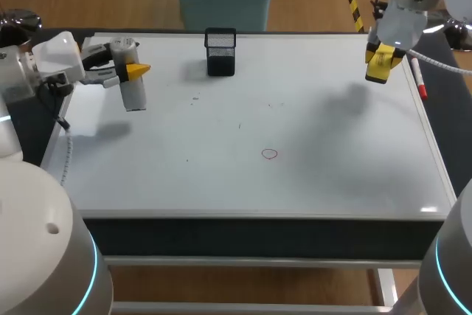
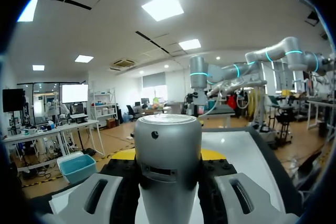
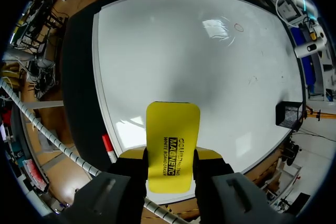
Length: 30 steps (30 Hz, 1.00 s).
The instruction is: Pick up the inspection probe, press it on each red-marked spot on the whiteboard one by one, put down the probe, pick up the eraser, and wipe off all the red marks.
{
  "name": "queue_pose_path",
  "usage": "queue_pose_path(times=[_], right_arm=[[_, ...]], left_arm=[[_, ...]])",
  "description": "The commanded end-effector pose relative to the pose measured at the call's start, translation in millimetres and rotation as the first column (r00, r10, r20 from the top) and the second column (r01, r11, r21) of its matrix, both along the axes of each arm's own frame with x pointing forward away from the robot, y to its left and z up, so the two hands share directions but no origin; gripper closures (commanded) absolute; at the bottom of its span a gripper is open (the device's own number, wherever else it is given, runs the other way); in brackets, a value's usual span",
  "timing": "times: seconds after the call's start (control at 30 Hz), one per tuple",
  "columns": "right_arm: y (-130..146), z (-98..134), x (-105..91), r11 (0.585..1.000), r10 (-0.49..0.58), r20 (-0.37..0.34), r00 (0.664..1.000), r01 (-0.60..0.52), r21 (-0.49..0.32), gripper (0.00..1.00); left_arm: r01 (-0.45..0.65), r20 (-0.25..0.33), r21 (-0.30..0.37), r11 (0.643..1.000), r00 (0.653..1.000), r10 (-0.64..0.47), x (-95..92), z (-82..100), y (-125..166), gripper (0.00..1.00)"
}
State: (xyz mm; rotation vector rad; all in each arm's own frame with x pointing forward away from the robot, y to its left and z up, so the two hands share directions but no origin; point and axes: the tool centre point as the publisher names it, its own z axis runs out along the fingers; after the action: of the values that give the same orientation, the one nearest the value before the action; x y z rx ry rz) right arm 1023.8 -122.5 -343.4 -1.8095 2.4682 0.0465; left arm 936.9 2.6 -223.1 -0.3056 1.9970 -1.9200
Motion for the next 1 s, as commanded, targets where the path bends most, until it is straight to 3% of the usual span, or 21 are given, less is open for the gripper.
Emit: queue_pose_path(times=[0.03,0.4,0.7,0.87,1.0], right_arm=[[-1,1,0.0,1.0,0.003,0.0,1.0,-0.003,-0.002,1.0],[-1,1,0.0,1.0,0.003,0.0,1.0,-0.003,-0.002,1.0],[-1,1,0.0,1.0,0.003,0.0,1.0,-0.003,-0.002,1.0],[-1,1,0.0,1.0,0.003,0.0,1.0,-0.003,-0.002,1.0],[-1,1,0.0,1.0,0.003,0.0,1.0,-0.003,-0.002,1.0]], left_arm=[[0.013,0.014,0.01,1.0,1.0,-0.013,-18.3,6.4,-12,1.0],[0.17,0.017,-0.009,0.985,0.985,-0.17,-74.9,9.2,-66,1.0],[0.353,0.017,-0.015,0.935,0.935,-0.353,-134.0,10.8,-137,1.0],[0.426,0.023,-0.016,0.904,0.904,-0.426,-152.9,12.5,-179,1.0],[0.45,0.021,-0.015,0.893,0.893,-0.45,-157.2,11.9,-206,1.0]])
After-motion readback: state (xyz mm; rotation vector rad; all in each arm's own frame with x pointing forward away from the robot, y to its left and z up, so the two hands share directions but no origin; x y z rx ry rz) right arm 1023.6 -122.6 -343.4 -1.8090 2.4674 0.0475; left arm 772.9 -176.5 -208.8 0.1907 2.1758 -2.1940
